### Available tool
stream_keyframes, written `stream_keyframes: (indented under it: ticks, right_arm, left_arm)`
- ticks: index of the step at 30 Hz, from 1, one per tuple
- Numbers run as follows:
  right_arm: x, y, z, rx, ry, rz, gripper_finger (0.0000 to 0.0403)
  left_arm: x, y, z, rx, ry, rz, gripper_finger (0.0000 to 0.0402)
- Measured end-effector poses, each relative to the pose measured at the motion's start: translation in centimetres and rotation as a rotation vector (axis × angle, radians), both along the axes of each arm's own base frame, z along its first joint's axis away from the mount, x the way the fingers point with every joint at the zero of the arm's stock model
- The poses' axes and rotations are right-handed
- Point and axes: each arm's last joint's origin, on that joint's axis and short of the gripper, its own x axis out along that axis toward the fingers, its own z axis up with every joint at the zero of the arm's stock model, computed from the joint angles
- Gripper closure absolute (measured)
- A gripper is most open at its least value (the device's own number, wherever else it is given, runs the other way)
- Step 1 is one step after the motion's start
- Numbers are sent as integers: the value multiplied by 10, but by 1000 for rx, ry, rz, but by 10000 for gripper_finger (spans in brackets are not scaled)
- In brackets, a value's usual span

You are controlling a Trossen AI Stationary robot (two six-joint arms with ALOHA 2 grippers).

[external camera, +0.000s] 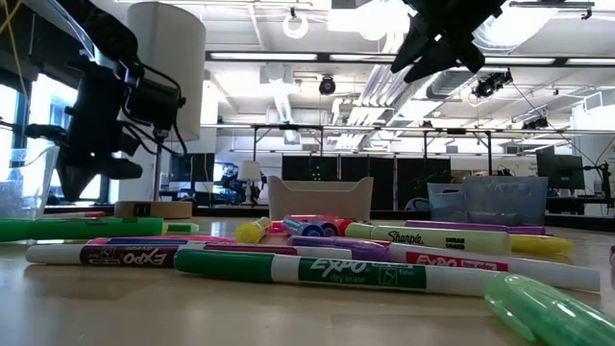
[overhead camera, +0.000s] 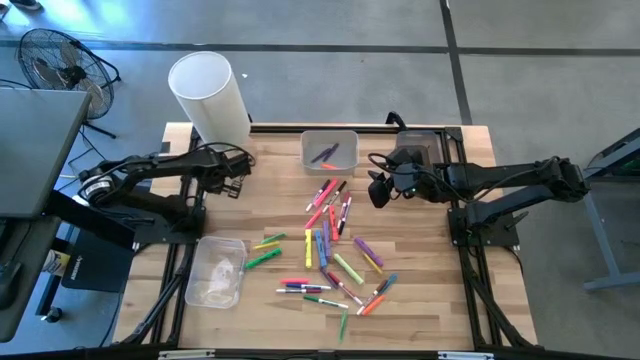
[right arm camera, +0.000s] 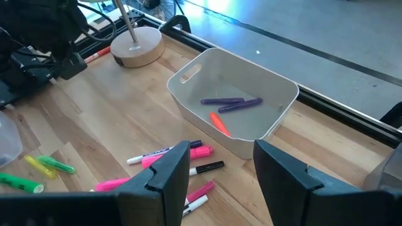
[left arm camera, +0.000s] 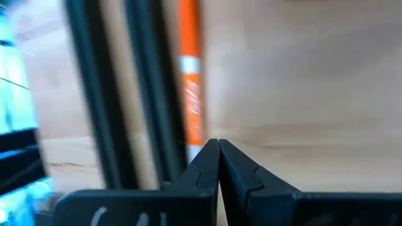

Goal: Pick & Place Markers
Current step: Put the orange marker pen into the transparent bin

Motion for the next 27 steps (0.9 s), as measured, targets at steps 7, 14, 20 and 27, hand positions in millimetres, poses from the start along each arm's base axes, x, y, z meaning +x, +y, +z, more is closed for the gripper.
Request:
stream_keyframes:
  ticks: [7,14,20,27]
  right_arm:
    - [1,0,1,-2,-12,-3,238]
    - [2,0,3,-2,-37,-2,238]
    - [3,0,3,-1,-45,0,238]
    - [3,0,4,-1,-51,0,238]
  left_arm:
    - [-7,-2,-11,74,46,10,401]
    - [-23,-12,-39,92,56,115,401]
    - [-28,-17,-47,71,54,119,401]
    - [-17,-11,-37,27,-14,132,401]
